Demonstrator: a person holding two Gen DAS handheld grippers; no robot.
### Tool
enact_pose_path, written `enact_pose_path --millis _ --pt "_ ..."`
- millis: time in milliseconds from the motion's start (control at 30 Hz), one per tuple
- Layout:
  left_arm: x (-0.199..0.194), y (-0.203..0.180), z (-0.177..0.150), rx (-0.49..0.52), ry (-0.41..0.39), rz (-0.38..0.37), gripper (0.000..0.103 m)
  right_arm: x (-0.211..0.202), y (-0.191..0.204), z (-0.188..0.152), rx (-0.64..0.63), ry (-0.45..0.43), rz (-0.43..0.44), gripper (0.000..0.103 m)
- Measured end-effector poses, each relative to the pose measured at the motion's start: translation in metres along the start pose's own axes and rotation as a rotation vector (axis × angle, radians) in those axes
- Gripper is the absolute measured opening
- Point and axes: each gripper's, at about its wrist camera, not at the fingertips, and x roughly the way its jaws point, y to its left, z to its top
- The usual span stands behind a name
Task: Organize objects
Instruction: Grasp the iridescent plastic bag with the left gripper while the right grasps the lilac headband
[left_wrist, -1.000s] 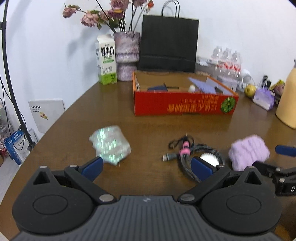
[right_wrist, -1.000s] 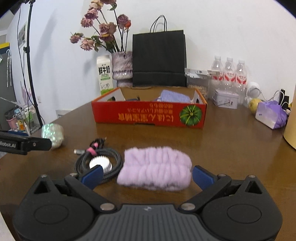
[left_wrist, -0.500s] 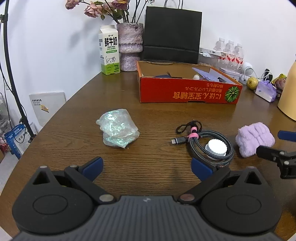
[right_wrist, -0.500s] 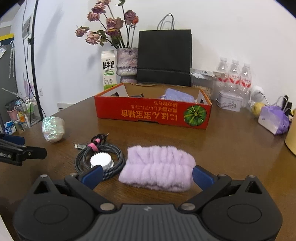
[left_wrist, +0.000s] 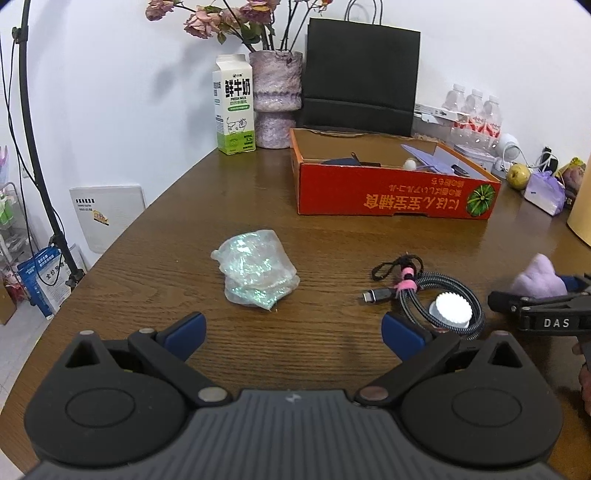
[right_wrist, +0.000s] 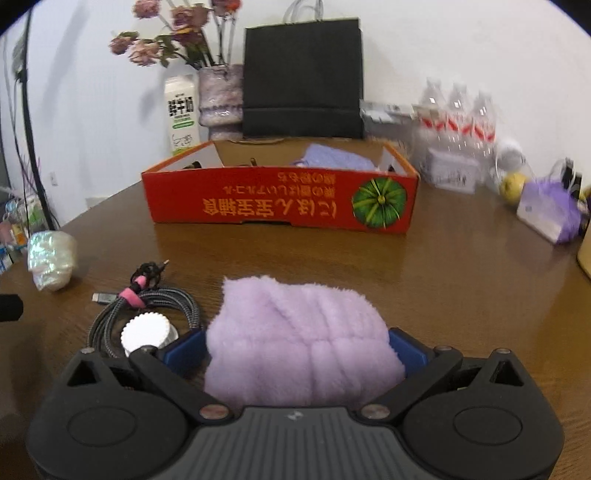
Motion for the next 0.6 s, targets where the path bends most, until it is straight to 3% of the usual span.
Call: enact_pose_path --millis 100,167,233,333,600 --pt "0.004 0.0 0.002 -0.004 -0.003 -0.002 0.103 0.003 -0.007 0.0 0.04 0.016 0.008 0.085" --pt "0.007 0.0 0.003 -0.004 -0.002 -0.004 0.103 0.003 -0.009 -0.001 0.05 0.014 0.009 0.08" --pt "0.011 0.0 0.004 -0.004 0.001 -0.001 0.103 0.001 -0.009 -0.001 0.052 0.002 0.011 0.062" --pt "0.018 0.002 0.006 -0.006 0.0 0.012 0.103 -0.005 -0.011 -0.001 0.06 -0.039 0.012 0.044" --pt "0.043 0.015 0.025 -0.032 -0.014 0.079 0.103 -0.01 -0.007 0.001 0.032 -0.067 0.002 0.039"
